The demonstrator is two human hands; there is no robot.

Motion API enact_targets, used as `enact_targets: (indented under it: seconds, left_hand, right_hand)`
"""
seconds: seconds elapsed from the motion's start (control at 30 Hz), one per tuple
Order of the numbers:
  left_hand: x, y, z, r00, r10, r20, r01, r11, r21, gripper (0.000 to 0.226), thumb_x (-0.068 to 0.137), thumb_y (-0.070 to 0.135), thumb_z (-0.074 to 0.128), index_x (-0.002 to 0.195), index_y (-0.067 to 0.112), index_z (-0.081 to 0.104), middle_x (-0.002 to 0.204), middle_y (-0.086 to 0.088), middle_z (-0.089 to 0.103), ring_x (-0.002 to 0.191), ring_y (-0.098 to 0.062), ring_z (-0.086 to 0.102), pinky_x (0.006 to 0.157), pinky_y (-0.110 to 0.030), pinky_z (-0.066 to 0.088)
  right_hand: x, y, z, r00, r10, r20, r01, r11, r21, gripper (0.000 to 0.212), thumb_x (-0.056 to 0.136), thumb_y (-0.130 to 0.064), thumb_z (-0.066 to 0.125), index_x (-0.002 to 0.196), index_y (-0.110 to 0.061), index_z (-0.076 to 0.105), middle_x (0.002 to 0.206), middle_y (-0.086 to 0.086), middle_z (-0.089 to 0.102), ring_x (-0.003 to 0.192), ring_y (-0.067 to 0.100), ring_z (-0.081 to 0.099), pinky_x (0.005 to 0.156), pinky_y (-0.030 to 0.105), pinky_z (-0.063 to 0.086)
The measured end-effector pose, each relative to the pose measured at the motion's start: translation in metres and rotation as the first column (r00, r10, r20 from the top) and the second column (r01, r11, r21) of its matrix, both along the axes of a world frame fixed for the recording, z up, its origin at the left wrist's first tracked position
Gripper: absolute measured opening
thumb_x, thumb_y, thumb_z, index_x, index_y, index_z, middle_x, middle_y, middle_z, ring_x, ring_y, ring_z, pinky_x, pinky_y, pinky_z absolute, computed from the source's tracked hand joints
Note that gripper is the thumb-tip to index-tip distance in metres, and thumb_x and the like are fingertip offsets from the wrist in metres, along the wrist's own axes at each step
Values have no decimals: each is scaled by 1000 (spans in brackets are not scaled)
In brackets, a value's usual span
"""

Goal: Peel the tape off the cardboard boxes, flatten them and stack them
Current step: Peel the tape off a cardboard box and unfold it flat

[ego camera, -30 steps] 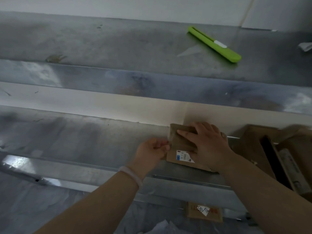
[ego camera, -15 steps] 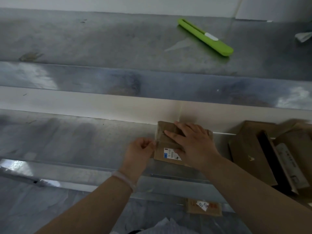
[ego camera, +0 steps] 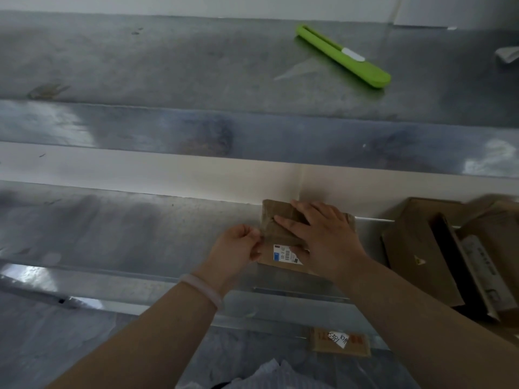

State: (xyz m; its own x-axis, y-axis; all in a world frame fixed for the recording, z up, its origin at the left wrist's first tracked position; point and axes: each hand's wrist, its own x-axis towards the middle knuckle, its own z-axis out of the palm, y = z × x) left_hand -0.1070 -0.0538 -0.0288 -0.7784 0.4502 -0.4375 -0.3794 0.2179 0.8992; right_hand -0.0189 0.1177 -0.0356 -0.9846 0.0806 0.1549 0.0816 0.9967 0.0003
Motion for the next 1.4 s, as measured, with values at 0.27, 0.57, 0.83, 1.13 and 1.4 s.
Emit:
enact_targets:
  seconds: [0.27,0.57,0.83,1.13,1.4]
  left_hand:
    - [-11,-3,13,1000,-9,-27,10,998,58,19,99,7,41,84,5,52,72,-9,51,66,-15,50,63,-27,47]
    - [-7,7,6,969,94,-228,-93,996,14,21,99,7,40,81,12,50,71,-5,54,63,-12,50,55,-22,46]
    - [-23,-18,6,977,-11,-211,29,996,84,27,89,-5,55,109,13,62,98,-8,66,83,-17,66,72,-24,57]
    - [-23,-11,-10,874,-74,-480,-9,986,-169,19,85,14,67,76,31,66,78,5,71,77,-16,69,80,-42,57]
    - [-36,-7,5,660,-192,-726,14,970,-244,15,87,9,62,81,22,65,78,7,67,72,-11,65,69,-29,57]
  right_hand:
    - [4,0,0,998,43,-44,-42,999,7,69,71,-50,72,136,-42,49,141,1,50,121,29,49,101,47,40]
    - [7,-1,-2,998,52,-32,-52,999,-15,67,72,-49,72,135,-42,50,145,-1,48,123,29,48,102,50,39]
    - [4,1,-2,999,38,-19,-39,999,-29,64,72,-53,68,133,-45,51,145,-4,47,123,28,49,103,49,38]
    - [1,2,-4,997,61,-50,-62,998,-4,66,68,-53,71,131,-45,54,142,-4,51,118,26,52,99,47,42]
    - [2,2,-2,992,88,-90,-86,996,21,64,64,-53,71,126,-44,59,137,-4,56,114,27,57,94,46,46]
